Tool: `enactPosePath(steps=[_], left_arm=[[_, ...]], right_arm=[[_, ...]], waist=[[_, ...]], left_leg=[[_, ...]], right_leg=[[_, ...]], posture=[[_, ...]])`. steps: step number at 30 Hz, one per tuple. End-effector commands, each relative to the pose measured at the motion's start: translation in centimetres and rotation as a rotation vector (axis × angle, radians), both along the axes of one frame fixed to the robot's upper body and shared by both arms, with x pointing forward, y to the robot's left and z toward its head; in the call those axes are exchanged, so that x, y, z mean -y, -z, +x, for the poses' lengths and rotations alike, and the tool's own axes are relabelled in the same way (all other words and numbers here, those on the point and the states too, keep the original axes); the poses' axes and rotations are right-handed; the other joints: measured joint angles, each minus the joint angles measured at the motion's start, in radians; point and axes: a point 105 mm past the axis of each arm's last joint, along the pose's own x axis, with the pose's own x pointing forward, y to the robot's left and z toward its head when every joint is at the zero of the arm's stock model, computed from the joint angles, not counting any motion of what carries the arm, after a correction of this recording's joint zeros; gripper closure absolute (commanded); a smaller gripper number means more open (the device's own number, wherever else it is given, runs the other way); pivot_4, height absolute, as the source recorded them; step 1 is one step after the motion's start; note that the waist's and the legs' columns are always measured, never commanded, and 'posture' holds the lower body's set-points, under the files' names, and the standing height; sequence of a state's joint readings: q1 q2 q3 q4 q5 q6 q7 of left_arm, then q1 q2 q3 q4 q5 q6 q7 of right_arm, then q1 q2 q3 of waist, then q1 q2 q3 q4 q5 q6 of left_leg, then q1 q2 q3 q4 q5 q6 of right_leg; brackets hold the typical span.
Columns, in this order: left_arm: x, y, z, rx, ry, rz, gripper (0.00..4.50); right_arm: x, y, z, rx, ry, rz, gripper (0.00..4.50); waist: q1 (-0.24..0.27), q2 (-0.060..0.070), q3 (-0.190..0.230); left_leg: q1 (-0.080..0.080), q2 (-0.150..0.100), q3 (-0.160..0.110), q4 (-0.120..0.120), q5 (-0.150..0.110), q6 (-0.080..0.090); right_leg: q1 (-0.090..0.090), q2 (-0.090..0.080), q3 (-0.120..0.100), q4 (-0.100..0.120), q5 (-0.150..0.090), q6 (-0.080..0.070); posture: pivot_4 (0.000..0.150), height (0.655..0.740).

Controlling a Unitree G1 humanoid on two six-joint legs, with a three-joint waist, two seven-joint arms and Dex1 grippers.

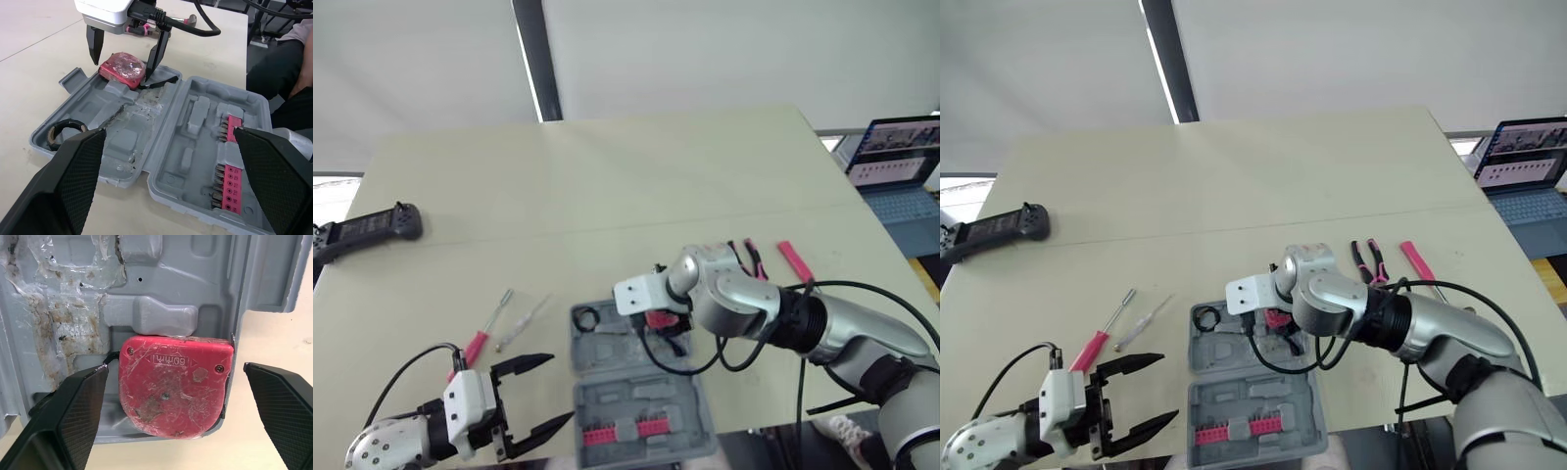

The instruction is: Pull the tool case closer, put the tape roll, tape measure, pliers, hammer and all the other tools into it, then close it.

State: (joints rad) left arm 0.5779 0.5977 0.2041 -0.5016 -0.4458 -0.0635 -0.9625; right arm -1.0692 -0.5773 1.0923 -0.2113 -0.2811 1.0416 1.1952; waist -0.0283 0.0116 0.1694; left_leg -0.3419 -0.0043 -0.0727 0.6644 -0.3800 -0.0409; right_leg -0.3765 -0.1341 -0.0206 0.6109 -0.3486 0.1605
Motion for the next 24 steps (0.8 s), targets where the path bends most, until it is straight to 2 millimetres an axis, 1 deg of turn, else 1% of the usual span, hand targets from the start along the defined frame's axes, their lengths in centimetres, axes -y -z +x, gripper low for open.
enactPosePath(steps=[1, 4, 8, 10, 13, 14, 15, 17, 18, 19, 21, 24], left_arm=[[0.6, -0.4, -0.2, 0.011, 0.023, -0.005, 0.0], [0.6, -0.5, -0.2, 0.012, 0.024, -0.006, 0.0], [0.6, -0.6, -0.1, 0.016, 0.023, -0.006, 0.0], [0.6, -0.6, 0.0, 0.017, 0.022, -0.005, 0.0], [0.6, -0.6, 0.1, 0.019, 0.023, -0.006, 0.0], [0.7, -0.6, 0.2, 0.02, 0.024, -0.007, 0.0], [0.7, -0.6, 0.2, 0.02, 0.025, -0.008, 0.0], [0.7, -0.6, 0.3, 0.021, 0.028, -0.008, 0.0], [0.7, -0.6, 0.4, 0.021, 0.029, -0.008, 0.0], [0.7, -0.6, 0.4, 0.022, 0.03, -0.008, 0.0], [0.7, -0.6, 0.4, 0.023, 0.032, -0.008, 0.0], [0.7, -0.7, 0.4, 0.024, 0.032, -0.007, 0.0]], right_arm=[[-0.6, -1.6, -0.4, 0.028, -0.043, 0.023, 0.07], [-0.5, -3.4, -0.7, 0.036, -0.05, 0.05, 0.07], [0.3, -5.7, -1.2, 0.032, -0.031, 0.133, 0.07], [0.9, -6.0, -1.4, 0.002, -0.001, 0.191, 0.07], [2.6, -5.4, -1.8, -0.068, 0.057, 0.268, 0.07], [2.9, -5.1, -2.0, -0.095, 0.068, 0.301, 0.58], [3.2, -4.9, -2.1, -0.111, 0.074, 0.344, 0.9], [2.8, -5.1, -2.3, -0.14, 0.044, 0.525, 1.81], [2.8, -5.2, -2.1, -0.122, 0.021, 0.607, 2.48], [3.1, -5.0, -2.2, -0.121, 0.001, 0.649, 2.8], [4.2, -4.1, -2.4, -0.167, 0.013, 0.702, 2.8], [5.1, -3.2, -2.2, -0.154, 0.011, 0.79, 2.8]], waist=[[0.0, 0.0, 0.0], [0.0, 0.0, 0.0], [0.002, 0.0, 0.0], [0.002, 0.0, 0.0], [0.005, -0.001, -0.001], [0.005, -0.001, -0.001], [0.005, -0.001, -0.001], [0.004, -0.001, -0.001], [0.004, -0.001, -0.001], [0.004, -0.002, -0.001], [0.004, -0.002, -0.001], [0.005, -0.002, -0.001]], left_leg=[[0.0, 0.0, 0.0, 0.0, 0.0, 0.0], [0.0, 0.0, 0.0, 0.0, 0.0, 0.0], [-0.001, 0.0, 0.0, 0.0, 0.0, 0.0], [-0.001, 0.0, 0.0, 0.0, 0.0, 0.0], [-0.001, 0.0, 0.0, 0.0, 0.0, 0.0], [-0.001, 0.0, 0.0, 0.0, 0.0, 0.0], [-0.001, 0.0, 0.0, 0.0, 0.0, 0.0], [-0.001, 0.0, 0.0, 0.0, 0.0, 0.0], [-0.001, 0.0, 0.001, 0.0, 0.0, 0.0], [-0.001, 0.0, 0.001, 0.0, 0.0, 0.0], [-0.001, 0.0, 0.002, 0.0, 0.0, 0.0], [0.0, 0.0, 0.002, 0.0, 0.0, 0.0]], right_leg=[[0.0, 0.0, 0.0, 0.0, 0.0, 0.0], [0.0, 0.0, 0.0, 0.0, 0.0, 0.0], [0.0, 0.0, 0.0, -0.001, 0.0, 0.0], [0.0, 0.0, 0.0, 0.0, 0.0, 0.0], [0.001, 0.0, -0.001, -0.001, 0.0, 0.0], [0.001, 0.0, -0.001, -0.001, 0.0, 0.0], [0.001, 0.0, -0.001, -0.001, 0.0, 0.0], [0.001, 0.0, -0.001, -0.001, 0.0, 0.0], [0.001, 0.0, -0.001, -0.001, 0.0, 0.0], [0.001, 0.0, -0.001, -0.001, 0.0, 0.0], [0.001, 0.0, -0.001, -0.001, 0.0, 0.0], [0.002, 0.0, -0.001, -0.001, 0.0, 0.0]], posture=[[0.15, 0.74], [0.15, 0.74], [0.15, 0.74], [0.15, 0.74], [0.15, 0.74], [0.15, 0.74], [0.15, 0.74], [0.15, 0.74], [0.15, 0.74], [0.15, 0.74], [0.15, 0.74], [0.15, 0.74]])
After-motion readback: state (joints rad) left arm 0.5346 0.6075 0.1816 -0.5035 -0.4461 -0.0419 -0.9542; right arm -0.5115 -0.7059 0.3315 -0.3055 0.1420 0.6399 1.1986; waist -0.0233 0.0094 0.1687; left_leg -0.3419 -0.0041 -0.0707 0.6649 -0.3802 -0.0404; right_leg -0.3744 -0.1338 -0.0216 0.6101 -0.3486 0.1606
